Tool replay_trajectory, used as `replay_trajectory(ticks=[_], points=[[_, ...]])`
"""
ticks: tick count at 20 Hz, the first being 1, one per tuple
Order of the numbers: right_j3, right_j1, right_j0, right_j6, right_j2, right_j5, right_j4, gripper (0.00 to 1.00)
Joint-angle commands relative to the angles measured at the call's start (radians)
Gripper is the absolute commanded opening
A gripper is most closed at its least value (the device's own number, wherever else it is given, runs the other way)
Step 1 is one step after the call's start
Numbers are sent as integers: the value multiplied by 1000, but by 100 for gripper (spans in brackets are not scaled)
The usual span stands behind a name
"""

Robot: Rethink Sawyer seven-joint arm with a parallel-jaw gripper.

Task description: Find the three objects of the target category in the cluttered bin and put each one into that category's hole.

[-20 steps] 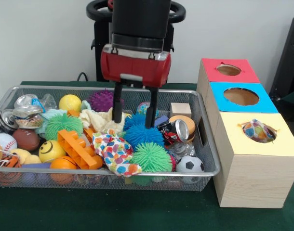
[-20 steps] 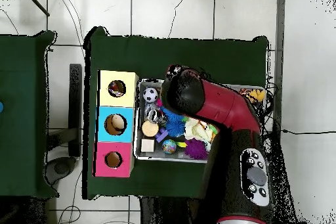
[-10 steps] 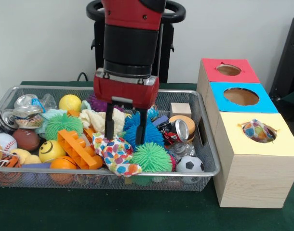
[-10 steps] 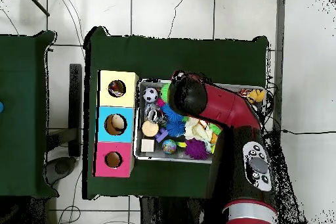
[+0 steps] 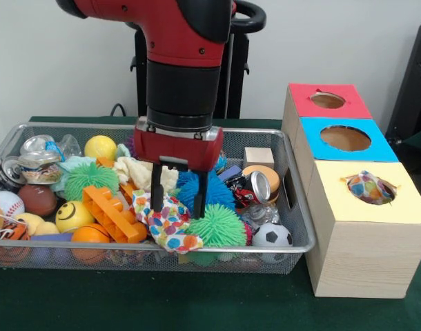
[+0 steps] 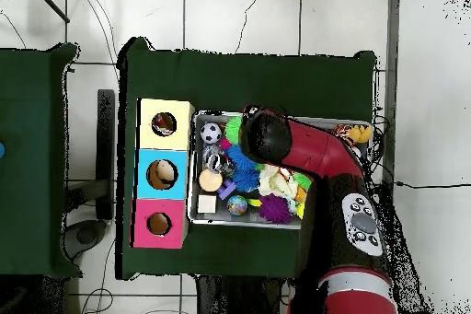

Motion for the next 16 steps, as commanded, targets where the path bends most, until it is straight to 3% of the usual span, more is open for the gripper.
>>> replay_trajectory(ticks=[1, 9, 16], points=[[49, 47, -29, 31, 93, -27, -65, 100], [82, 70, -54, 41, 106, -53, -95, 100], [111, 52, -42, 71, 64, -17, -111, 100]])
